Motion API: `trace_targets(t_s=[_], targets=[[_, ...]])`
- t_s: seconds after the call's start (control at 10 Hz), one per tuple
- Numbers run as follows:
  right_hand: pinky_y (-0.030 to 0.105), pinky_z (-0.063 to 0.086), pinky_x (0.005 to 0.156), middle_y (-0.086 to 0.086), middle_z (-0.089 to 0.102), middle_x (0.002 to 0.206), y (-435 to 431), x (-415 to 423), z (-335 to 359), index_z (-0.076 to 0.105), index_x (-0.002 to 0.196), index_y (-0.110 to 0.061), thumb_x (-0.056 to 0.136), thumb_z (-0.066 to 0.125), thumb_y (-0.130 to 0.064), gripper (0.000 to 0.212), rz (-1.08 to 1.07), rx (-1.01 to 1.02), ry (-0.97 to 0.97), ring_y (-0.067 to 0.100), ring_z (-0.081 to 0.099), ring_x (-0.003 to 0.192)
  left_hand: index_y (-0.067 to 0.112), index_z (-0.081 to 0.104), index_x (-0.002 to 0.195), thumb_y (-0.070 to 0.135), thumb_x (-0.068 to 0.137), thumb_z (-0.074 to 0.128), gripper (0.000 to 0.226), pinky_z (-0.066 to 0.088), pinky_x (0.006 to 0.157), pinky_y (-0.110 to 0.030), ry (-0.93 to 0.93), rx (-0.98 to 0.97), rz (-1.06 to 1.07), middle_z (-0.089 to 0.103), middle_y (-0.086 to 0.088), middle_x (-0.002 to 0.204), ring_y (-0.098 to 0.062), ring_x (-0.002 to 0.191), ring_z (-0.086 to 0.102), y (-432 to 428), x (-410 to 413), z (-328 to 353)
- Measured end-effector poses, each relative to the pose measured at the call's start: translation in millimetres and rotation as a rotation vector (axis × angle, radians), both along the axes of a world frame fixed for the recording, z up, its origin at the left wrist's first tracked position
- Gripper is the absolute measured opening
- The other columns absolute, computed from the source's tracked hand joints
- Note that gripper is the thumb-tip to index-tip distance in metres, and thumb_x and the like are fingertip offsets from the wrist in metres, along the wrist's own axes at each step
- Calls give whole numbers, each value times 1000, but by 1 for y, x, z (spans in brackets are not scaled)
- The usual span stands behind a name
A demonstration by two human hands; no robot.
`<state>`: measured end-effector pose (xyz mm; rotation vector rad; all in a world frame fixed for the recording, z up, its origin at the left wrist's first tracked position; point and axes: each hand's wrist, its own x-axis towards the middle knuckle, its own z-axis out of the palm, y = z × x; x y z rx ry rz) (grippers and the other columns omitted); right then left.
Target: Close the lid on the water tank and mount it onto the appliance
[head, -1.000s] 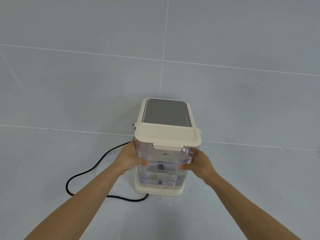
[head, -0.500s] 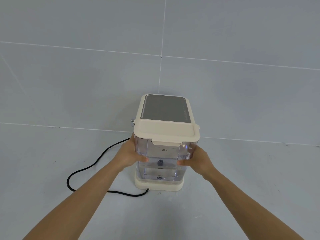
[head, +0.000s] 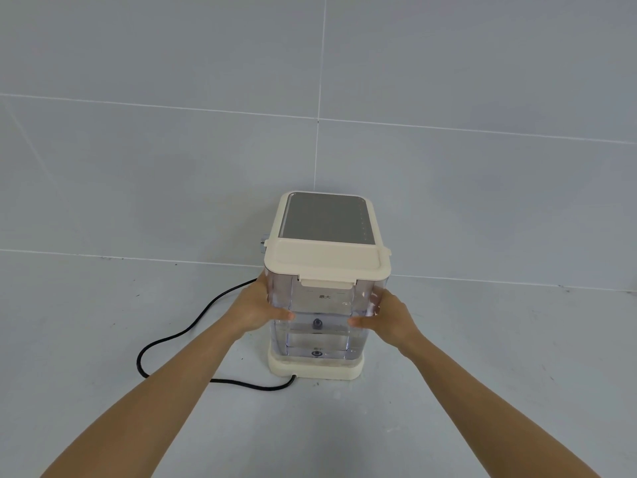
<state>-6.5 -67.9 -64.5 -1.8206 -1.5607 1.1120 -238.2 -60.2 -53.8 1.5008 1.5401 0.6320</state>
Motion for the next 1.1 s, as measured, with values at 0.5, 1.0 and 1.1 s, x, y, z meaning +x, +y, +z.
trace_targets(t_s=[0.5,1.0,1.1], targets=[[28,38,82,6,53,127,-7,-2,8,38,132,-8,68,77,-25,76,18,-26,-23,23,49,110,13,18,143,11,69,78,95,32,109,-35,40,-19,-13,35,-7,149,-21,136,33,-8,0,8],[36,22,114,6,-1,159,-20,14,55,-17,143,-11,81,59,-40,102,125,154,-82,26,16,144,7,-11,144,41,84,56,96,6,117,-34,322,361,121,-11,-10,157,-19,145,-7,-35,9,41],[32,8,117,4,-14,158,-23,17,77,-18,143,-10,86,45,-47,92,134,299,-94,18,-3,146,12,-9,145,45,90,41,80,1,118,-38,410,556,143,-14,-8,157,-20,144,-11,-37,17,66]])
